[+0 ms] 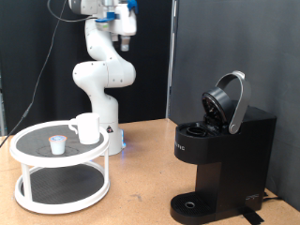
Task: Make a cup of coffee with the keurig machine
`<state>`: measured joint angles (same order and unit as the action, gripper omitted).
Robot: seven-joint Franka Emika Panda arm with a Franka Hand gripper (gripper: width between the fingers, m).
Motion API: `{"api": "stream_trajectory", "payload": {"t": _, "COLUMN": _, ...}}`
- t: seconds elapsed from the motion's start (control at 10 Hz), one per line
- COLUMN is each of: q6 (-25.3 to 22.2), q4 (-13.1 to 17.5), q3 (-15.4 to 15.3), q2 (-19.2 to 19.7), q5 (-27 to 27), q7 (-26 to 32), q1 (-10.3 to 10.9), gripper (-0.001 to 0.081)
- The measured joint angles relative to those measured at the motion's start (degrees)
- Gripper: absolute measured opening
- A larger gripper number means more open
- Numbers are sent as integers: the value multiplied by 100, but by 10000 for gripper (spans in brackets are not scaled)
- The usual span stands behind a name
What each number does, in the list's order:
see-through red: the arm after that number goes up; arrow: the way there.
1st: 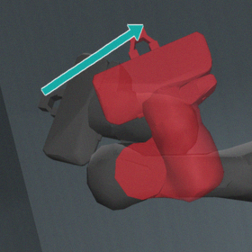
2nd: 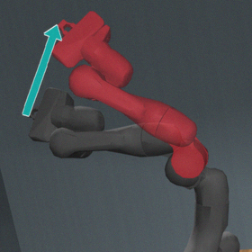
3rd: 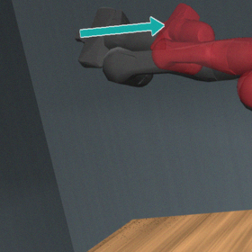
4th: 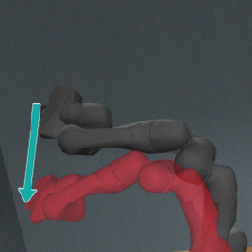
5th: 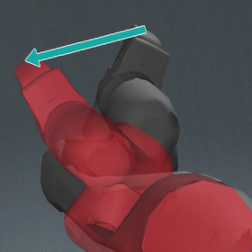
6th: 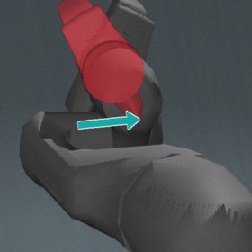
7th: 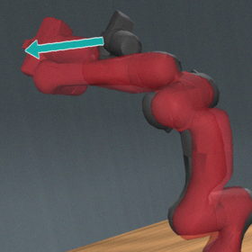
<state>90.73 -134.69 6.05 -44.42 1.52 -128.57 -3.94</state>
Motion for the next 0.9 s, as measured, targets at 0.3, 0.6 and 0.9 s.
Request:
{"api": "stream_trajectory", "payload": {"t": 0.3, "q6": 95, "q4": 20, "q3": 445, "q2": 0, "q5": 167, "q7": 499, "q1": -133, "gripper": 734}}
{"api": "stream_trajectory", "payload": {"t": 0.6, "q6": 95, "q4": 7, "q3": 529, "q2": 5, "q5": 169, "q7": 587, "q1": -141, "gripper": 734}}
{"api": "stream_trajectory", "payload": {"t": 0.9, "q6": -138, "q4": 126, "q3": 981, "q2": 207, "q5": 591, "q7": 1075, "q1": -263, "gripper": 734}}
